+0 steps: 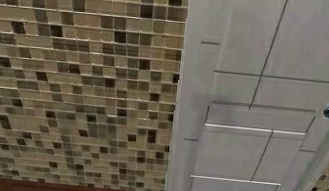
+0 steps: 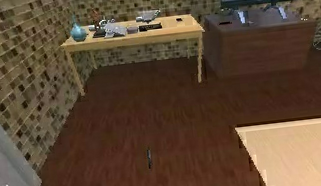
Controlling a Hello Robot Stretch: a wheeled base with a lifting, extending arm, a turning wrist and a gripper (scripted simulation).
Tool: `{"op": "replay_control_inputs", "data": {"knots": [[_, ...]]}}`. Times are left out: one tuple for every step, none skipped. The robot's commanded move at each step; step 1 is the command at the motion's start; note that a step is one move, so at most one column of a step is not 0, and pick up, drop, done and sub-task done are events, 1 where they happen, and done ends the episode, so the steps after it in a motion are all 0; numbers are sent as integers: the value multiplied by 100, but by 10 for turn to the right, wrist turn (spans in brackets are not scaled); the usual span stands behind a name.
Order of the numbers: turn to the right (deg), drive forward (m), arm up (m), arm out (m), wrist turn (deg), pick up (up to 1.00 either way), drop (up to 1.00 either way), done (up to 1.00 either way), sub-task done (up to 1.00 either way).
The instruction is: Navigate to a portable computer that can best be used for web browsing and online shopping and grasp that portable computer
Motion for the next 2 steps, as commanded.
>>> {"op": "replay_control_inputs", "data": {"knots": [[450, 0, 0, 0, 0, 0, 0, 0, 0], [450, 0, 0, 0, 0, 0, 0, 0, 0]]}}
